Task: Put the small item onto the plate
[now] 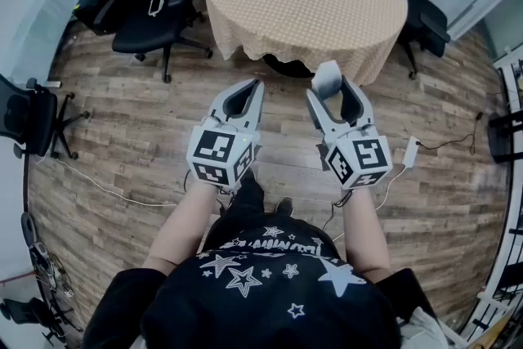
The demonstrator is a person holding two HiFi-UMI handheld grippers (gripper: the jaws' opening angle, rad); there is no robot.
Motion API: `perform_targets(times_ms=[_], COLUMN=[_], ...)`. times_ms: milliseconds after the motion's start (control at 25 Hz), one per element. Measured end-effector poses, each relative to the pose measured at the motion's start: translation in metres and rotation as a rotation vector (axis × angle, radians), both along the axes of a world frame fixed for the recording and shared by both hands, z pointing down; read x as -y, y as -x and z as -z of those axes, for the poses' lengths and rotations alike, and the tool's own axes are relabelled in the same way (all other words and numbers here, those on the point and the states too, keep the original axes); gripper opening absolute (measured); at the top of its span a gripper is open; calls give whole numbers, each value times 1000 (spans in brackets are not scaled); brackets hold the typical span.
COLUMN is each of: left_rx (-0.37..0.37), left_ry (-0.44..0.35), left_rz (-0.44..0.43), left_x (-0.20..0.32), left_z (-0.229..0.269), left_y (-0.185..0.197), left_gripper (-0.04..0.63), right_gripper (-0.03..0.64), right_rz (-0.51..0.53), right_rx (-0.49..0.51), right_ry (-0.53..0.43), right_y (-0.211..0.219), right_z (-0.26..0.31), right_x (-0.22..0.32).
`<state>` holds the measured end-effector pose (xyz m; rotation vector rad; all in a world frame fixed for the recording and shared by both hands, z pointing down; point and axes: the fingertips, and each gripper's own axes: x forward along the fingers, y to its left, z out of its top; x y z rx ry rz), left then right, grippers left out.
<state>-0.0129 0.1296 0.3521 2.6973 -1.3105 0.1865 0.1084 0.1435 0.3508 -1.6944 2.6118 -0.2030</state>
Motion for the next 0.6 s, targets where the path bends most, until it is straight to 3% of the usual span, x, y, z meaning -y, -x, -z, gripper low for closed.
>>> perform_targets(times_ms=[600], left_rx=[-10], left_ry=[-15], left_rz=[59], left_x=[-40], left_z=[5], left_y=[6], left_gripper=[9], right_gripper=[310], right_rz=[30], right_rx=[-24], right_ry=[3], right_y=[4], right_z=[-2], right_x=[-32])
